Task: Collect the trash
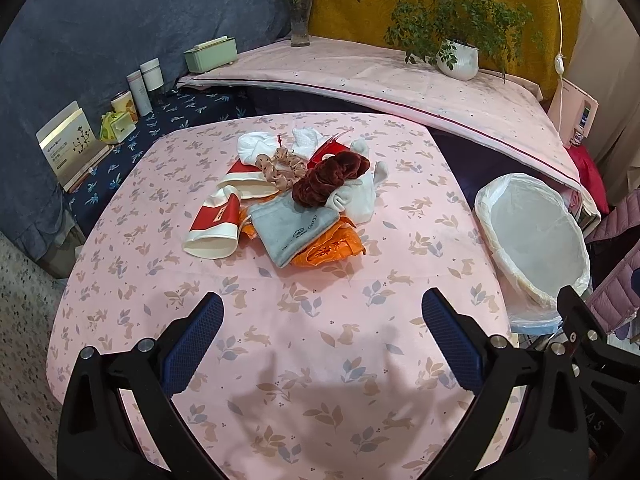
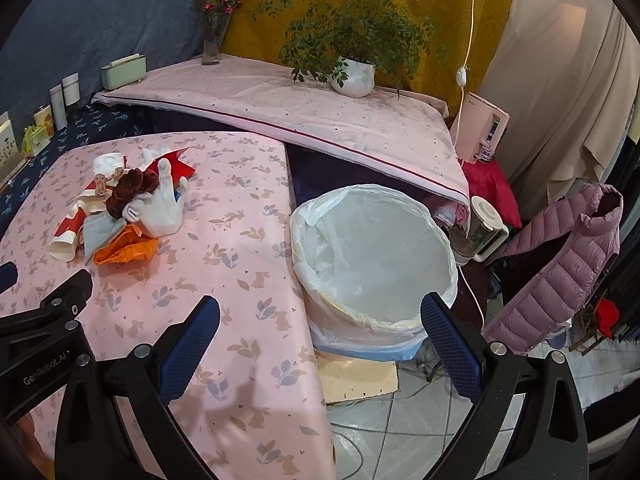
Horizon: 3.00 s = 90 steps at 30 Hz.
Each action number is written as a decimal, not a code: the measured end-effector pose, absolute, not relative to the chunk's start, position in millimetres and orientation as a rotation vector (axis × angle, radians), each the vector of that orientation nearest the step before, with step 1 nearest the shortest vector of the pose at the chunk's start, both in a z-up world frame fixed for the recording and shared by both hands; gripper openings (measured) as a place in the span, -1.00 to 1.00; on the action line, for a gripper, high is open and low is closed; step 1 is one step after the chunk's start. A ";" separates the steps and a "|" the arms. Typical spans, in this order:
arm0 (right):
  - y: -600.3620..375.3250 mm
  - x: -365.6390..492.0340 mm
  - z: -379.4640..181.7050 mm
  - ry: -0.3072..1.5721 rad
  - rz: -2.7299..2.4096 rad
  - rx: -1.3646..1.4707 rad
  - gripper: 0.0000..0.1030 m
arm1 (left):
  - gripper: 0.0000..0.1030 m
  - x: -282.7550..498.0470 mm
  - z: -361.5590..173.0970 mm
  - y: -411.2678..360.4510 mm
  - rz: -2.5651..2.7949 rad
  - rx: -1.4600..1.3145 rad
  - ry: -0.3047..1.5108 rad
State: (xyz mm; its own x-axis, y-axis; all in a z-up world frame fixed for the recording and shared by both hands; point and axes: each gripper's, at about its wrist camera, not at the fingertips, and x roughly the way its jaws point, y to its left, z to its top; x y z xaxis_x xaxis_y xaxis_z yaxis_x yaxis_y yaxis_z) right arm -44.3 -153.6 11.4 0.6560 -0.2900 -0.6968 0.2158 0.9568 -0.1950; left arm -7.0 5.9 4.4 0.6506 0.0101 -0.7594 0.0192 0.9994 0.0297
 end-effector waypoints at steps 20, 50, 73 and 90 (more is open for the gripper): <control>-147.1 -57.4 26.7 0.761 -0.260 -0.099 0.87 | 0.84 -22.1 27.1 9.0 0.032 0.041 0.852; -162.2 -51.0 35.0 0.774 -0.302 -0.089 0.87 | 0.80 -6.0 36.2 -10.9 -0.014 0.062 0.856; -172.9 -39.6 34.9 0.787 -0.325 -0.080 0.87 | 0.78 7.1 35.4 -13.4 -0.011 0.059 0.872; -180.4 -36.9 29.7 0.793 -0.328 -0.073 0.87 | 0.78 14.3 30.1 -21.9 -0.032 0.070 0.884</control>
